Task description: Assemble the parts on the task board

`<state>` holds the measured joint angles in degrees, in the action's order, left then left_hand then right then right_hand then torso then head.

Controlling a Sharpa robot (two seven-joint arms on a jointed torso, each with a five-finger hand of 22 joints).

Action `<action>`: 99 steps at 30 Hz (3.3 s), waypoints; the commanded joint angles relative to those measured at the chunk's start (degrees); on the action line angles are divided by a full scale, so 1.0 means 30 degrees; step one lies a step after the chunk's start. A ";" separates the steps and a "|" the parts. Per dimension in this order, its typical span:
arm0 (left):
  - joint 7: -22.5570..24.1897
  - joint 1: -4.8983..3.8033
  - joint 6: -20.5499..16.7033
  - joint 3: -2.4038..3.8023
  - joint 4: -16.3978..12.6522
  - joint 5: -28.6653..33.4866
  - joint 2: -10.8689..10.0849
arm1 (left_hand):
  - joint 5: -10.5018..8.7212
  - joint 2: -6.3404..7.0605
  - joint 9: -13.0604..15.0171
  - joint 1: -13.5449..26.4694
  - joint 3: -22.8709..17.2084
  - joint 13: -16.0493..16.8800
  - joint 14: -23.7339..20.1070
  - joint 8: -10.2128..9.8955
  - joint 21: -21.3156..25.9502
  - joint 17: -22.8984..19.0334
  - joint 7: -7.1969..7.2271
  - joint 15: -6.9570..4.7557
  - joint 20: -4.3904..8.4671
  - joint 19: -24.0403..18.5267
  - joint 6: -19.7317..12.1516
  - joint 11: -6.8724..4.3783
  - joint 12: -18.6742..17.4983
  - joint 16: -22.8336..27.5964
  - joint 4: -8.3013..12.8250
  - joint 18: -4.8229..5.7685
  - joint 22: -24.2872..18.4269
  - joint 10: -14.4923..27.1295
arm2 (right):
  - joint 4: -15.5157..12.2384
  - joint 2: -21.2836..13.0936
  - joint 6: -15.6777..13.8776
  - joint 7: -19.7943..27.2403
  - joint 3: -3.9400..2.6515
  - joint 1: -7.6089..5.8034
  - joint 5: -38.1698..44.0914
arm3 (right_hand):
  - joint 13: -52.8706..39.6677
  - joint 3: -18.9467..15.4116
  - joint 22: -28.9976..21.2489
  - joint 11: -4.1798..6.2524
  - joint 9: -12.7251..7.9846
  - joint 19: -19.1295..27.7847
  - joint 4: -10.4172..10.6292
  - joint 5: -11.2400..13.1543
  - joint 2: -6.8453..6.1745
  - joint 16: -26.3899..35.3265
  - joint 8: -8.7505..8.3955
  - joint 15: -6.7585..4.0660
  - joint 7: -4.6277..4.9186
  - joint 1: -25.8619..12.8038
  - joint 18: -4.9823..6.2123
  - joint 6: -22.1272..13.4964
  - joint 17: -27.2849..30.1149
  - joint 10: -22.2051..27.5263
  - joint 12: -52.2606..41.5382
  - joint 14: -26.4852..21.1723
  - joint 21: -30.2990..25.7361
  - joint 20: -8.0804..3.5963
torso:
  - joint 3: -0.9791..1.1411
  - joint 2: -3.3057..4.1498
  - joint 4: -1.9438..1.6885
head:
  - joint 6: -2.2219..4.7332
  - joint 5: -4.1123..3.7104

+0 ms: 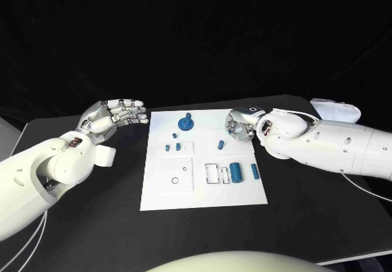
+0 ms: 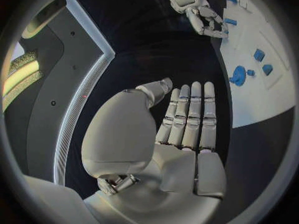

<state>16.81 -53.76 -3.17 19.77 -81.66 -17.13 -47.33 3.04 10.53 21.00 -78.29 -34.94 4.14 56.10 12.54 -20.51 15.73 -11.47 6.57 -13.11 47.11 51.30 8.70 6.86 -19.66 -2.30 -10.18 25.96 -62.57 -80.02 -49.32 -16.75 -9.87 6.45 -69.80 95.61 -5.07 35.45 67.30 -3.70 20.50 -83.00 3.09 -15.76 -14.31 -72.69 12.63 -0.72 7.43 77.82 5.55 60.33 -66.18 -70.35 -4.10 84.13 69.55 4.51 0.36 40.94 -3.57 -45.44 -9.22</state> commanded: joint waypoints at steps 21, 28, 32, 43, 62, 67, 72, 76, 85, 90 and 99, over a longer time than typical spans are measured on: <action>0.0130 0.0019 0.0173 0.0019 -0.0160 -0.0182 -0.0045 | 0.0039 0.0058 -0.0027 -0.0165 0.0024 -0.0032 0.0224 0.0076 0.0199 0.0046 -0.0096 0.0014 -0.0006 0.0237 0.0029 0.0059 -0.0178 0.0193 -0.0056 -0.0073 -0.0081 0.0020 | -0.0157 0.0425 -0.0936 -0.1238 0.0141 0.0419 0.1528 | -0.0155 0.0985 0.0781 0.0210 0.0520 -0.0210 -0.0576 0.0512 0.0855 -0.0547 0.0557 -0.0344 -0.0202 0.0452 -0.0374 0.0682 -0.0150 -0.0981 -0.0085 0.0674 0.0750 -0.0208 | 0.0013 -0.0024 0.0014 | -0.0040 -0.0067; 0.0124 0.0037 0.0160 0.0019 -0.0129 -0.0186 -0.0043 | 0.0039 0.0058 -0.0027 -0.0165 0.0024 -0.0032 0.0224 0.0076 0.0199 0.0046 -0.0096 0.0014 -0.0006 0.0237 0.0029 0.0059 -0.0178 0.0193 -0.0056 -0.0073 -0.0081 0.0020 | -0.0475 0.0223 -0.2250 -0.1262 0.0129 0.0423 0.1550 | -0.0207 0.1258 0.0945 0.0258 0.0615 -0.0240 -0.0708 0.0457 0.0932 -0.0628 0.0635 -0.0379 -0.0241 0.0451 -0.0399 0.0749 -0.0183 -0.1179 -0.0090 0.0676 0.0887 -0.0244 | 0.0002 -0.0021 0.0007 | -0.0038 -0.0057; 0.0101 0.0053 0.0121 0.0019 -0.0089 -0.0187 -0.0038 | 0.0041 0.0061 -0.0044 -0.0209 0.0023 -0.0034 0.0246 0.0062 0.0252 0.0062 -0.0112 0.0020 -0.0002 0.0271 0.0008 0.0073 -0.0225 0.0265 -0.0021 -0.0070 -0.0124 0.0045 | -0.0670 0.0081 -0.2976 -0.1249 0.0083 0.0395 0.1525 | -0.0221 0.1314 0.1017 0.0270 0.0639 -0.0257 -0.0743 0.0466 0.0931 -0.0643 0.0658 -0.0389 -0.0254 0.0443 -0.0412 0.0770 -0.0185 -0.1226 -0.0089 0.0676 0.0949 -0.0253 | 0.0007 -0.0033 0.0011 | -0.0020 -0.0048; 0.0032 0.0099 0.0127 0.0017 0.0029 -0.0181 0.0001 | 0.0040 0.0073 -0.0071 -0.0217 0.0039 -0.0037 0.0271 0.0026 0.0314 0.0080 -0.0117 0.0033 -0.0002 0.0308 -0.0055 0.0091 -0.0283 0.0345 -0.0007 -0.0063 -0.0172 0.0086 | -0.1264 -0.0384 -0.3975 -0.1092 -0.0117 0.0035 0.0748 | -0.0227 0.1370 0.1067 0.0278 0.0666 -0.0265 -0.0774 0.0496 0.0919 -0.0676 0.0683 -0.0396 -0.0268 0.0423 -0.0420 0.0797 -0.0212 -0.1244 -0.0072 0.0679 0.0990 -0.0261 | 0.0008 -0.0029 0.0028 | 0.0070 -0.0091; 0.0021 0.0234 0.0006 0.0017 -0.0065 -0.0128 0.0053 | 0.0040 0.0088 -0.0095 -0.0204 0.0071 -0.0043 0.0290 0.0013 0.0411 0.0104 -0.0150 0.0055 -0.0009 0.0342 -0.0072 0.0124 -0.0369 0.0463 -0.0008 -0.0054 -0.0246 0.0160 | -0.5409 -0.1009 -0.4559 -0.0472 -0.0240 0.0059 -0.0375 | -0.0231 0.1438 0.1135 0.0280 0.0688 -0.0278 -0.0813 0.0485 0.0904 -0.0707 0.0694 -0.0403 -0.0269 0.0407 -0.0433 0.0799 -0.0234 -0.1256 -0.0048 0.0682 0.1047 -0.0268 | -0.0029 -0.0038 -0.0002 | 0.0126 0.0607; 0.0066 0.0318 -0.0052 0.0017 -0.0172 -0.0096 0.0047 | 0.0040 0.0088 -0.0095 -0.0204 0.0071 -0.0043 0.0290 0.0013 0.0411 0.0104 -0.0150 0.0055 -0.0009 0.0342 -0.0072 0.0124 -0.0369 0.0463 -0.0008 -0.0054 -0.0246 0.0160 | -0.6193 -0.0500 -0.4914 -0.0335 -0.0178 0.0531 0.0225 | -0.0232 0.1476 0.1133 0.0278 0.0697 -0.0273 -0.0836 0.0464 0.0899 -0.0716 0.0695 -0.0405 -0.0266 0.0405 -0.0432 0.0791 -0.0236 -0.1259 -0.0036 0.0681 0.1044 -0.0272 | -0.0050 -0.0061 -0.0008 | 0.0062 0.1006; 0.0094 0.0359 -0.0100 0.0017 -0.0243 -0.0068 0.0043 | 0.0040 0.0088 -0.0095 -0.0204 0.0071 -0.0043 0.0290 0.0013 0.0411 0.0104 -0.0150 0.0055 -0.0009 0.0342 -0.0072 0.0124 -0.0369 0.0464 -0.0008 -0.0054 -0.0246 0.0160 | -0.6355 0.0103 -0.5176 -0.0256 -0.0113 0.1116 0.0826 | -0.0233 0.1495 0.1100 0.0276 0.0702 -0.0260 -0.0848 0.0451 0.0895 -0.0697 0.0695 -0.0405 -0.0263 0.0404 -0.0424 0.0787 -0.0201 -0.1259 -0.0029 0.0675 0.1013 -0.0274 | -0.0067 -0.0029 -0.0004 | 0.0074 0.1215; 0.0111 0.0377 -0.0149 0.0017 -0.0317 -0.0050 0.0049 | 0.0041 0.0080 -0.0097 -0.0206 0.0072 -0.0042 0.0294 0.0016 0.0429 0.0109 -0.0156 0.0057 -0.0010 0.0348 -0.0065 0.0127 -0.0379 0.0485 -0.0009 -0.0053 -0.0260 0.0163 | -0.6183 0.0697 -0.5335 -0.0295 -0.0054 0.1706 0.1387 | -0.0233 0.1517 0.1113 0.0274 0.0708 -0.0261 -0.0865 0.0440 0.0889 -0.0697 0.0695 -0.0405 -0.0260 0.0403 -0.0426 0.0783 -0.0194 -0.1259 -0.0020 0.0673 0.1023 -0.0275 | -0.0049 -0.0016 0.0011 | 0.0005 0.1459; 0.0103 0.0388 -0.0200 0.0019 -0.0466 -0.0030 0.0025 | 0.0042 0.0079 -0.0099 -0.0208 0.0075 -0.0041 0.0295 0.0019 0.0446 0.0113 -0.0161 0.0061 -0.0011 0.0352 -0.0059 0.0131 -0.0388 0.0505 -0.0008 -0.0051 -0.0272 0.0167 | -0.5570 0.1487 -0.5272 -0.0482 0.0066 0.2421 0.2020 | -0.0234 0.1549 0.1101 0.0271 0.0716 -0.0254 -0.0890 0.0428 0.0881 -0.0696 0.0696 -0.0405 -0.0256 0.0404 -0.0422 0.0778 -0.0182 -0.1260 -0.0009 0.0670 0.1011 -0.0276 | -0.0049 0.0021 -0.0018 | -0.0273 0.1969; 0.0098 0.0389 -0.0203 0.0019 -0.0484 -0.0028 0.0020 | 0.0042 0.0082 -0.0101 -0.0207 0.0079 -0.0040 0.0293 0.0021 0.0462 0.0116 -0.0163 0.0065 -0.0014 0.0353 -0.0054 0.0134 -0.0396 0.0524 -0.0007 -0.0049 -0.0284 0.0172 | -0.5412 0.1703 -0.5225 -0.0582 0.0090 0.2601 0.2186 | -0.0235 0.1578 0.1088 0.0268 0.0723 -0.0247 -0.0913 0.0419 0.0875 -0.0702 0.0697 -0.0404 -0.0251 0.0405 -0.0418 0.0773 -0.0183 -0.1261 0.0001 0.0669 0.0998 -0.0278 | -0.0041 0.0013 -0.0024 | -0.0483 0.2151; 0.0081 0.0390 -0.0175 0.0019 -0.0513 -0.0028 0.0014 | 0.0041 0.0086 -0.0104 -0.0202 0.0087 -0.0038 0.0291 0.0023 0.0490 0.0121 -0.0169 0.0071 -0.0018 0.0356 -0.0049 0.0141 -0.0409 0.0556 -0.0009 -0.0046 -0.0304 0.0177 | -0.5109 0.2022 -0.5174 -0.0795 0.0136 0.2861 0.2525 | -0.0236 0.1596 0.1092 0.0266 0.0729 -0.0246 -0.0930 0.0412 0.0868 -0.0703 0.0698 -0.0402 -0.0247 0.0403 -0.0419 0.0770 -0.0178 -0.1262 0.0007 0.0667 0.1001 -0.0279 | -0.0023 0.0016 0.0019 | -0.0658 0.2413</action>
<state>16.56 -52.62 -3.85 19.77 -83.00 -17.38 -47.35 3.04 10.76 20.75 -78.52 -34.94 4.08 56.73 12.51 -19.42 16.00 -11.66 6.76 -13.11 47.93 51.09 8.91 5.82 -18.33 -2.29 -10.17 25.09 -62.35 -95.41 -43.37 -32.02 -11.80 6.87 -61.32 101.41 -5.79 39.77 70.62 -3.97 22.59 -83.61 0.30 -14.17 -12.13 -74.56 14.50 -1.53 6.68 78.98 4.83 62.34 -66.80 -72.71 -3.94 84.14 72.49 3.90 0.26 40.98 -3.57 -47.28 -2.14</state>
